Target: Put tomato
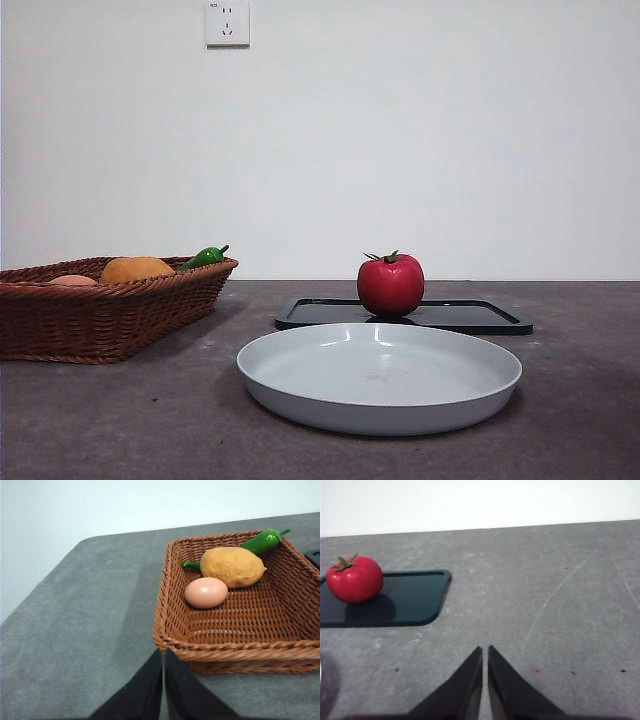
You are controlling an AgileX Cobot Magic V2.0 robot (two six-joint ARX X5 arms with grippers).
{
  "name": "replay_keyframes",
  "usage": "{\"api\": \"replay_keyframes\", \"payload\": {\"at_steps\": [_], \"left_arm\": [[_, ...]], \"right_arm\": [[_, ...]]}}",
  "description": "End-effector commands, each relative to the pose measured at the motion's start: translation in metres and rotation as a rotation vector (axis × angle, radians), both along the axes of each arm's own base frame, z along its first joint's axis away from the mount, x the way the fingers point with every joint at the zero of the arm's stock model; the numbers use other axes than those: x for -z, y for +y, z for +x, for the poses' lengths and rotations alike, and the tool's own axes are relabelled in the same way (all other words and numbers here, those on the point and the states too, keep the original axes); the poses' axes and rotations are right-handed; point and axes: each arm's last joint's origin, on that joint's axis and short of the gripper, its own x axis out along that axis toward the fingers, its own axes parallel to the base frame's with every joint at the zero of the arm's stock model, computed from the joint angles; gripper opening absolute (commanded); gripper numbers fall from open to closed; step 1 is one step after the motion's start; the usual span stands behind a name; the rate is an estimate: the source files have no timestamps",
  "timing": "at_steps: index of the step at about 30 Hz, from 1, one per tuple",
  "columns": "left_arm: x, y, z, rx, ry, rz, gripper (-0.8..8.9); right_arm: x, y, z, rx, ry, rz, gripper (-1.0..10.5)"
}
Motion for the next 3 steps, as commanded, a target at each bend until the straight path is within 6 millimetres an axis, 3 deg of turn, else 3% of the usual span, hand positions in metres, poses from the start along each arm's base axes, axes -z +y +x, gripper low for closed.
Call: {"api": "replay_keyframes", "payload": {"at_steps": [1,3], "left_arm": [[0.0076,0.0002,0.0008,-0.004,0.025,-0.004,0.07],[0.0076,0.0002,0.0008,-0.004,0.025,-0.004,0.07]], "right_arm": [[0.0006,0.0,0.0002,0.001,-0.007,0.011,0.1],[0.0006,0.0,0.0002,0.001,-0.007,0.011,0.1]]}}
